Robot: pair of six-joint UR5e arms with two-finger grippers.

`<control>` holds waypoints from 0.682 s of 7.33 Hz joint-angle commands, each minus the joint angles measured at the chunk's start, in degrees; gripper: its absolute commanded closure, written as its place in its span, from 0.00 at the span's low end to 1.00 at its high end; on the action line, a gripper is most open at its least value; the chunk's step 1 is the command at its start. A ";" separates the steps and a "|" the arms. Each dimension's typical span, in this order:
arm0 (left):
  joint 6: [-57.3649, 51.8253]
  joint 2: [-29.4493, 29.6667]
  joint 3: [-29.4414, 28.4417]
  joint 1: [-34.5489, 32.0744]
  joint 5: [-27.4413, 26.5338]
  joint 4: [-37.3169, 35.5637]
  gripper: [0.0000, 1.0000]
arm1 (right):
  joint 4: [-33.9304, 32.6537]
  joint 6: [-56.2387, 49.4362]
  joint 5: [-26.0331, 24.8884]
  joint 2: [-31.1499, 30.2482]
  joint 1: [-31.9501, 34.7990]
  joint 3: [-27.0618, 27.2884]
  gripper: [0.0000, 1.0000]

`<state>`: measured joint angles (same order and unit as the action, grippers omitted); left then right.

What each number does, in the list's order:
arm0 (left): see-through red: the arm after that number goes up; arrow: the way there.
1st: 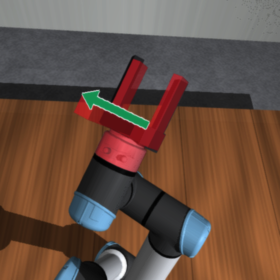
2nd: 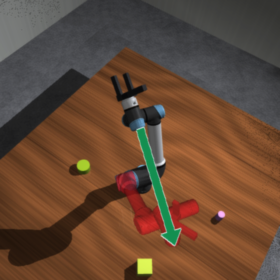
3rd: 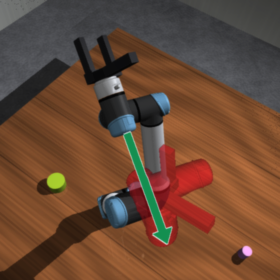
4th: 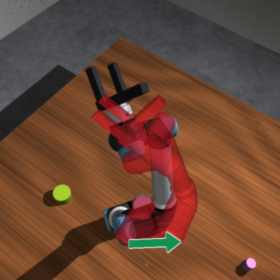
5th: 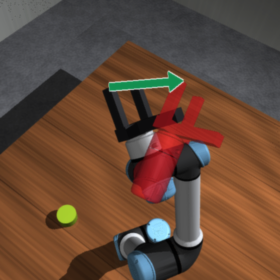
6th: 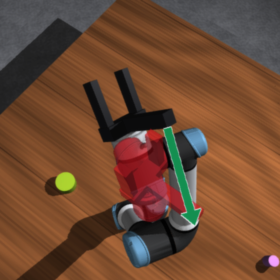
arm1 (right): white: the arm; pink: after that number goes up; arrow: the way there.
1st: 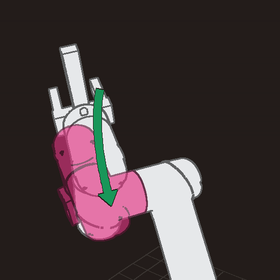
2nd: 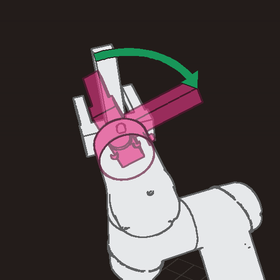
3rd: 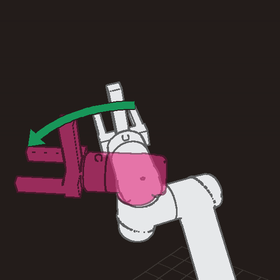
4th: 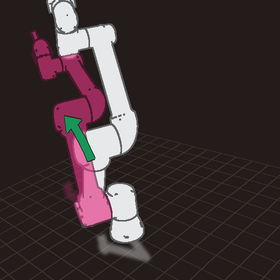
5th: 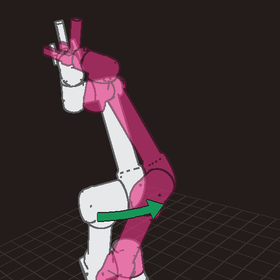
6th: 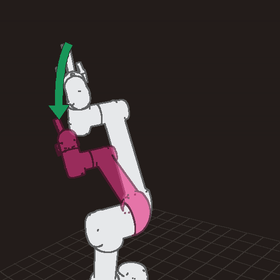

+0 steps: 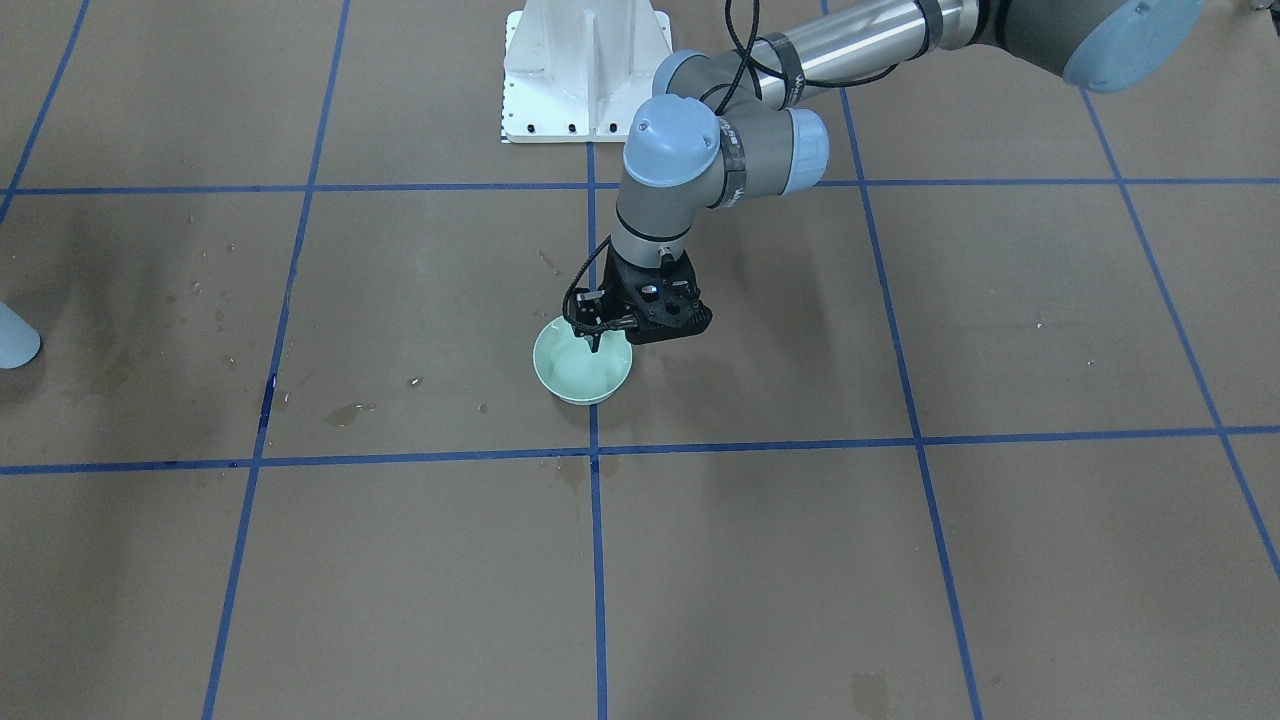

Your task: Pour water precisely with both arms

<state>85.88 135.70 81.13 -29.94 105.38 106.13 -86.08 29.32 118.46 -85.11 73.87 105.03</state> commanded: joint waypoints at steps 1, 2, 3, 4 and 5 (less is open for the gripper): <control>-0.01 0.09 -2.29 -0.03 0.00 3.38 0.35 | -0.05 -0.05 0.02 0.47 0.05 -0.53 0.01; -0.01 0.09 -2.29 -0.03 0.00 3.38 0.41 | -0.05 0.04 0.19 0.47 0.05 -0.53 0.01; -0.01 0.09 -2.29 -0.03 0.17 3.21 0.51 | -0.05 -0.05 0.20 0.47 0.05 -0.53 0.01; -0.01 0.09 -2.29 0.06 0.26 2.86 0.62 | -0.05 0.04 0.11 0.47 0.05 -0.61 0.01; -0.01 0.09 -2.29 0.06 0.35 2.77 0.74 | -0.05 0.04 0.11 0.47 0.05 -0.61 0.01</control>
<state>85.87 135.79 78.86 -29.93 105.61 109.09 -86.13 29.33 118.59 -84.64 73.92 104.45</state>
